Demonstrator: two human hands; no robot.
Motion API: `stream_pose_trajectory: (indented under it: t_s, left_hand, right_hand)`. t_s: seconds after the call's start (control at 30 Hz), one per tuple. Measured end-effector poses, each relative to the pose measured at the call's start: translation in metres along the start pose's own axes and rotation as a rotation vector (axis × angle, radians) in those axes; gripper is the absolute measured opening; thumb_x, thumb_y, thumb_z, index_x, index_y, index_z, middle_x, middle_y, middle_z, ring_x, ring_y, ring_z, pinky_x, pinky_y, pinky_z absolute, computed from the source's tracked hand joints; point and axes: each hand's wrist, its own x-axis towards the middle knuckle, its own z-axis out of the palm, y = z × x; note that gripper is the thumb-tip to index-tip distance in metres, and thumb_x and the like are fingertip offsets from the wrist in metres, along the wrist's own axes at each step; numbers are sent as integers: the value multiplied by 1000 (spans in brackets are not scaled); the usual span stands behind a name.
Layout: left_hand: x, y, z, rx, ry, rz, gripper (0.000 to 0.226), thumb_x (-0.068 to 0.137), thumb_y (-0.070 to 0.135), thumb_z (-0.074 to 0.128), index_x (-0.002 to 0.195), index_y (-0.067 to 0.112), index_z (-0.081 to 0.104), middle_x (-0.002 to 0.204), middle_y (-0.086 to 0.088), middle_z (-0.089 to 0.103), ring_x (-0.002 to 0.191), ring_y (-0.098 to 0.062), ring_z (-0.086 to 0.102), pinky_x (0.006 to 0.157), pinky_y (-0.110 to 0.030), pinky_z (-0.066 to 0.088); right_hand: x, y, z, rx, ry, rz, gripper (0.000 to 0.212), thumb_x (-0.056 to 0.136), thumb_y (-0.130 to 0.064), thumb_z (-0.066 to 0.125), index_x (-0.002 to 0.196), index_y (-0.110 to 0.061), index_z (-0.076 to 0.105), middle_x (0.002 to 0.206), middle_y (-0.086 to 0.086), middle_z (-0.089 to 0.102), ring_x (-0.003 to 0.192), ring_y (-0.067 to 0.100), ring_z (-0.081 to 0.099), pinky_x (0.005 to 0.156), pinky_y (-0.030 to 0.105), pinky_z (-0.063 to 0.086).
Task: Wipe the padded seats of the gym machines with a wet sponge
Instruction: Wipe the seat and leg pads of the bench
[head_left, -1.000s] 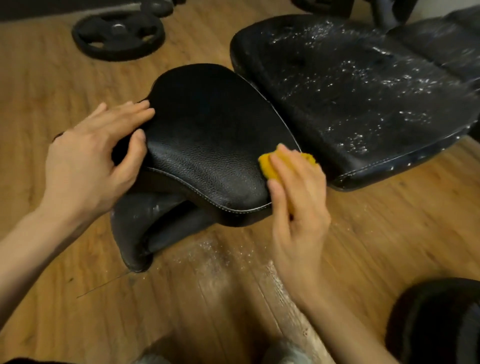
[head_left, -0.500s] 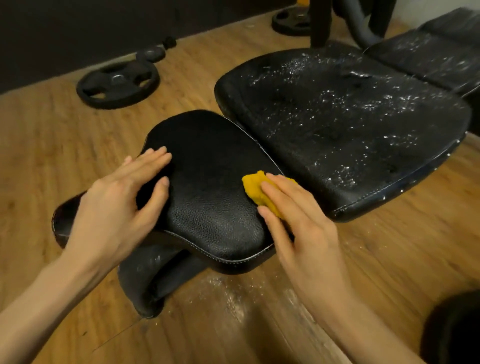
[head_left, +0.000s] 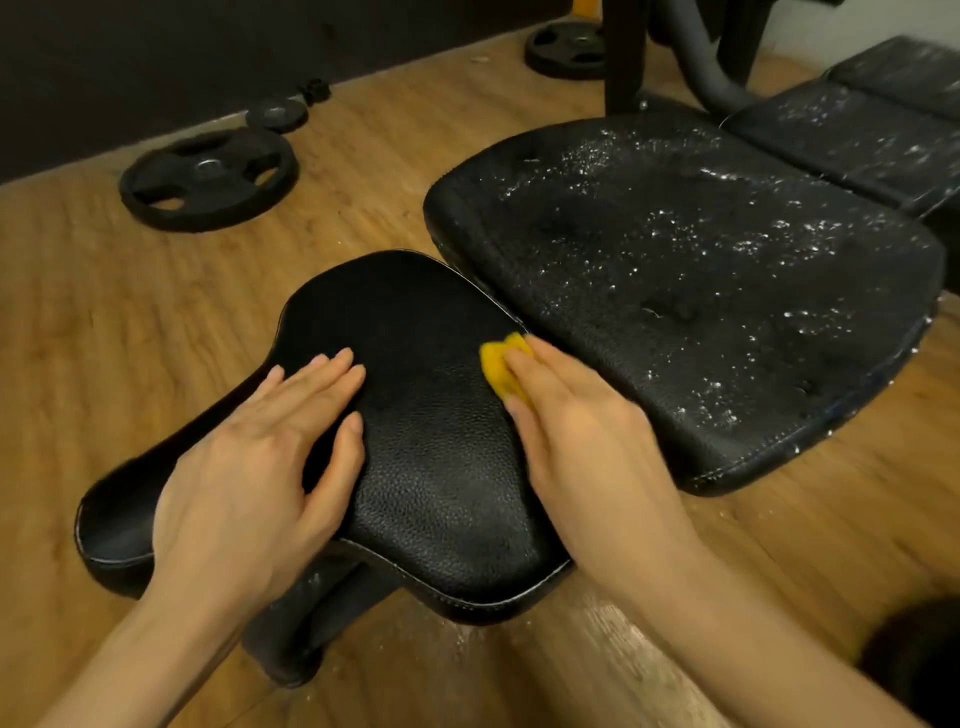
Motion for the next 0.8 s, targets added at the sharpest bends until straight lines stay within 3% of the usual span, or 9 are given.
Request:
stream_pose_trajectory:
  t_s: [0.07, 0.13, 0.23, 0.33, 0.43, 0.5, 0.6, 0.7, 0.8]
  left_hand:
    - [1, 0, -1, 7, -4, -5, 51, 98, 43, 33, 138, 19, 54, 143, 6, 51, 136, -5, 42, 118, -32, 31]
    - [1, 1, -2, 23, -13, -4, 51, 98, 43, 33, 138, 20, 55, 143, 6, 52, 136, -4, 42, 118, -28, 28]
    - [1, 2, -4, 24, -21, 4, 51, 98, 42, 34, 138, 20, 55, 142, 5, 53, 135, -4, 44, 117, -25, 26]
    - [2, 2, -5, 36, -22, 9, 50, 97, 42, 34, 137, 20, 56, 141, 5, 53, 134, -3, 42, 117, -21, 23]
    - [1, 0, -3, 18, -17, 10, 50, 98, 41, 34, 137, 19, 56, 142, 5, 52, 135, -4, 41, 117, -25, 26]
    - [0, 1, -2, 11, -21, 12, 50, 98, 41, 32, 137, 19, 55, 143, 5, 51, 136, -5, 42, 118, -26, 25]
    - [1, 0, -1, 22, -18, -2, 50, 97, 38, 32, 136, 18, 56, 142, 4, 52, 135, -6, 43, 119, -21, 21]
    - [1, 0, 0, 20, -20, -1, 51, 97, 38, 32, 136, 16, 57, 141, 2, 54, 134, -7, 45, 119, -22, 22]
    - [1, 1, -2, 38, -15, -1, 51, 97, 38, 31, 136, 16, 56, 141, 1, 54, 134, -7, 45, 118, -24, 25]
  right_hand:
    - [49, -15, 24, -42, -42, -48, 14, 97, -13, 55, 102, -9, 67, 103, 8, 67, 94, 28, 65, 77, 34, 52]
    - [100, -34, 46, -89, -63, -85, 6, 92, -8, 61, 95, -10, 65, 94, 9, 66, 85, 27, 65, 66, 32, 42]
    - [144, -53, 60, -169, -220, -75, 11, 96, -16, 57, 103, -11, 63, 101, 7, 65, 90, 23, 64, 70, 32, 43]
    - [120, -44, 46, -163, -158, -56, 13, 99, -20, 52, 103, -13, 62, 103, 4, 64, 91, 22, 64, 66, 29, 42]
    - [46, -20, 10, -83, -147, -16, 32, 103, -29, 40, 126, -17, 59, 128, 2, 60, 116, 18, 59, 95, 28, 48]
    - [2, -13, -16, -34, -117, 25, 38, 103, -33, 40, 136, -20, 55, 140, 0, 55, 127, 14, 53, 108, 26, 39]
    - [4, -11, -11, -62, -44, 30, 36, 102, -32, 43, 126, -15, 63, 130, 3, 63, 121, 19, 59, 103, 30, 46]
    - [67, -23, 20, -90, -127, -12, 21, 102, -24, 46, 104, -14, 65, 108, 1, 66, 98, 22, 63, 81, 33, 50]
    - [103, -29, 36, -48, -136, -29, 22, 99, -25, 51, 113, -15, 66, 113, 3, 66, 102, 22, 63, 83, 33, 49]
